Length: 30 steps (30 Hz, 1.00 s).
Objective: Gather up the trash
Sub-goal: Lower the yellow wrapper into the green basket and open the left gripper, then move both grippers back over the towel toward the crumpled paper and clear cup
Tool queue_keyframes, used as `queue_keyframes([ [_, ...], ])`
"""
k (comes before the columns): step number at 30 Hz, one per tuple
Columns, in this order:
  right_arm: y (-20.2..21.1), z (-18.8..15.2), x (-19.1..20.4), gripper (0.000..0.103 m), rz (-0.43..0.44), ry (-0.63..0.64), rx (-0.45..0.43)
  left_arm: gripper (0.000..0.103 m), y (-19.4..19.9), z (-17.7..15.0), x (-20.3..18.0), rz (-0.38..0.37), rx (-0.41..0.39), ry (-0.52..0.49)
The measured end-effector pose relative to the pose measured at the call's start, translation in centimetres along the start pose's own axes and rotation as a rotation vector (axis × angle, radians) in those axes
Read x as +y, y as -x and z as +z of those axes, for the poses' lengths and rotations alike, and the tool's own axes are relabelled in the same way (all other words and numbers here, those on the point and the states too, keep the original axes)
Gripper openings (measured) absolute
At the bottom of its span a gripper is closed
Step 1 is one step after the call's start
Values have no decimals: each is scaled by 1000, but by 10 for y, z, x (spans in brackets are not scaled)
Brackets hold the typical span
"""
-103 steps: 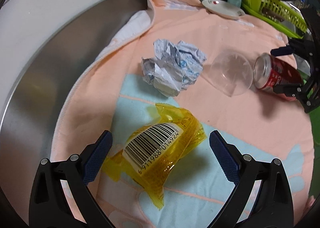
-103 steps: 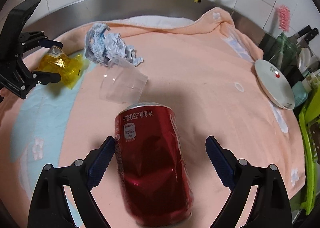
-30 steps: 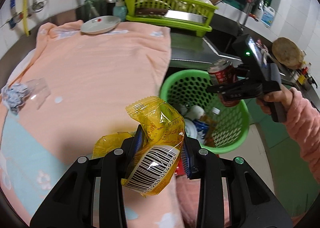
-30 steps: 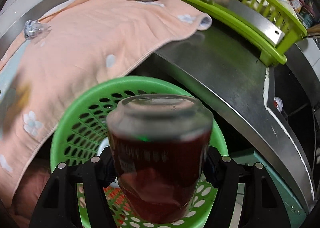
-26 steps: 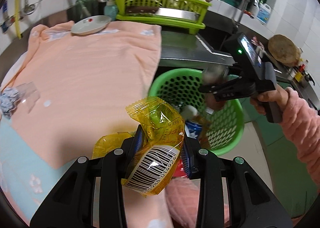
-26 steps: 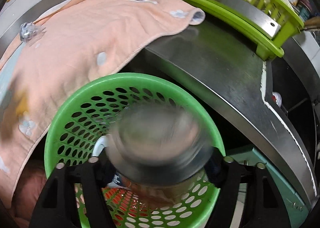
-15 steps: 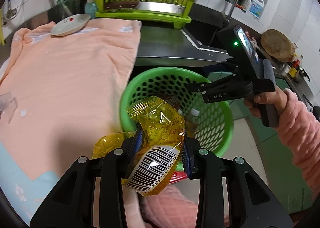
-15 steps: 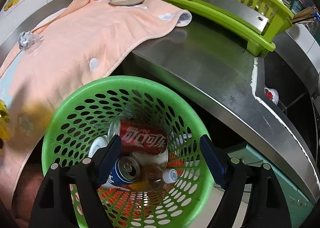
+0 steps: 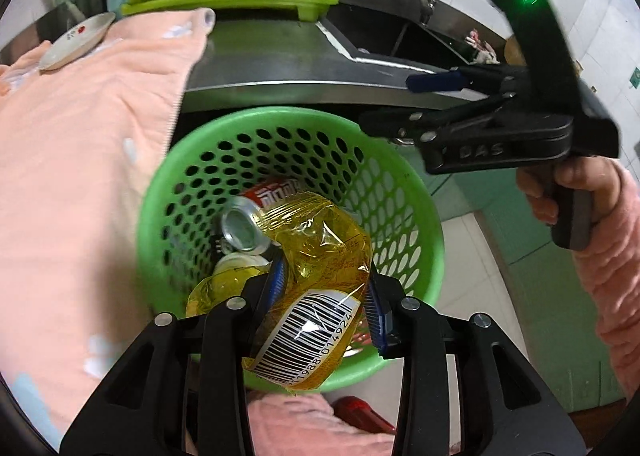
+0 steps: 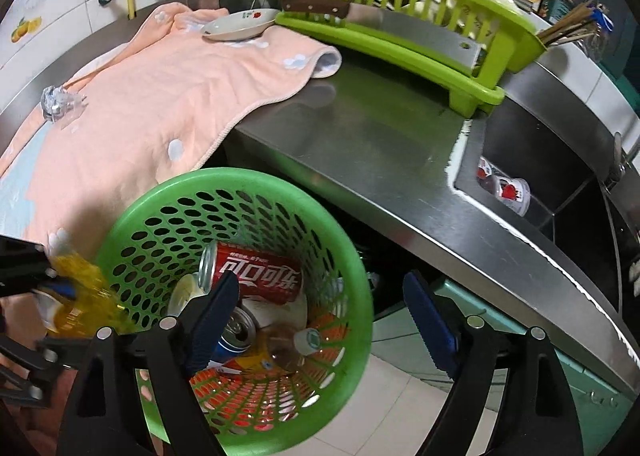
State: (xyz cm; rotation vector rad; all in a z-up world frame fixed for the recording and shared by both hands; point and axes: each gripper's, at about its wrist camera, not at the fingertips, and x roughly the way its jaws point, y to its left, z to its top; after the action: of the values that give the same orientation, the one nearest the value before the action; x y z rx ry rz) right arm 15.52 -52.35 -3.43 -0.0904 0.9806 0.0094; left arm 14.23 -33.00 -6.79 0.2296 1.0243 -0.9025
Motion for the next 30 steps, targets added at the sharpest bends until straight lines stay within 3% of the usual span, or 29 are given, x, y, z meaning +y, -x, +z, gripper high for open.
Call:
queue_keyframes([
  [3, 4, -1, -4, 81, 0, -9, -9, 57, -12, 2, -9, -9, 8, 1],
  [8, 7, -2, -8, 81, -6, -10, -15, 75, -24, 3, -17, -21, 16, 3],
  [17, 6, 1, -3, 81, 7, -4, -23, 75, -12, -7, -2, 3, 3, 33],
  [30, -2, 25, 49, 81, 69, 68, -39, 75, 49, -27, 60, 134, -67, 138],
])
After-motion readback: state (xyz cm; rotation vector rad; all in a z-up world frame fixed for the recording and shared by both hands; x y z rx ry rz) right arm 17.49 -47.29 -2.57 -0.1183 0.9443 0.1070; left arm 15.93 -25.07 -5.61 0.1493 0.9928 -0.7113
